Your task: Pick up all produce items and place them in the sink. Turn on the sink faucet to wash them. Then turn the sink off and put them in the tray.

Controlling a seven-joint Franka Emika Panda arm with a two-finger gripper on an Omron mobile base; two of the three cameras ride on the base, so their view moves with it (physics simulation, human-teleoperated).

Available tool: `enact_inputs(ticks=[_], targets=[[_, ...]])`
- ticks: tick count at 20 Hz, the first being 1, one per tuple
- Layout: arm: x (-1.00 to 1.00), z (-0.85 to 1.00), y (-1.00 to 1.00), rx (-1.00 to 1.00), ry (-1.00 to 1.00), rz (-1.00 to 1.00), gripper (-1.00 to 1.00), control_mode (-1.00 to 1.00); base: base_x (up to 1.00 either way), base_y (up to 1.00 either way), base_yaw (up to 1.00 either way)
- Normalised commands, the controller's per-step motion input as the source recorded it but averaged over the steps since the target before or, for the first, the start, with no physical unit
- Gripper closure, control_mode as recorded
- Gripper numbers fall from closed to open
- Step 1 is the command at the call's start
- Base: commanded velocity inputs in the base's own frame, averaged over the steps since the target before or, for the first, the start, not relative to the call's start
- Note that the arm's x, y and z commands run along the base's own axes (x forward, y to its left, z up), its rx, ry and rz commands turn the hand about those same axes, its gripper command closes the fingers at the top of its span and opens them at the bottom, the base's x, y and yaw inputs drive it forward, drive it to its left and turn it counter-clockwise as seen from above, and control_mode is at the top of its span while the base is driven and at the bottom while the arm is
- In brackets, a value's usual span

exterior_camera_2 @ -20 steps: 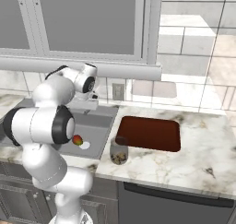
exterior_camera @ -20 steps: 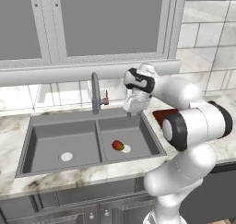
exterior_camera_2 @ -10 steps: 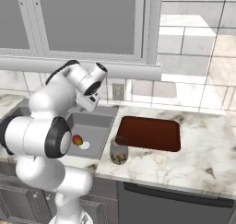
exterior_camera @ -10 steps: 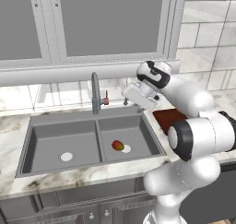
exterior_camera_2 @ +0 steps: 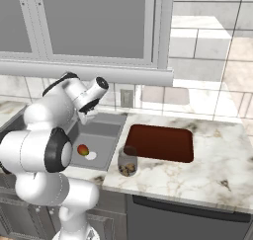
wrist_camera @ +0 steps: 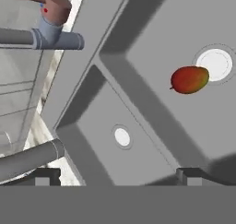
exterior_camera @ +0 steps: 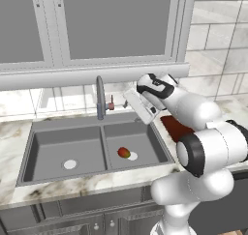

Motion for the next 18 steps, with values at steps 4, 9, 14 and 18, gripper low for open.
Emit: enact_inputs(ticks=[4, 9, 14, 18], targets=[[0.23, 0.01, 0.00, 0.21, 0.41, -0.48, -1.00, -1.00, 0.00, 0.00, 0.00], [0.40, 0.00, -0.01, 0.28, 0.36, -0.42, -1.00, -1.00, 0.00, 0.00, 0.00], [0.59, -0.08, -0.06, 0.41, 0.19, -0.27, -1.00, -1.00, 0.00, 0.00, 0.00], [0.51, -0.32, 0.00, 0.44, 0.04, -0.05, -1.00, -1.00, 0.00, 0.00, 0.00]])
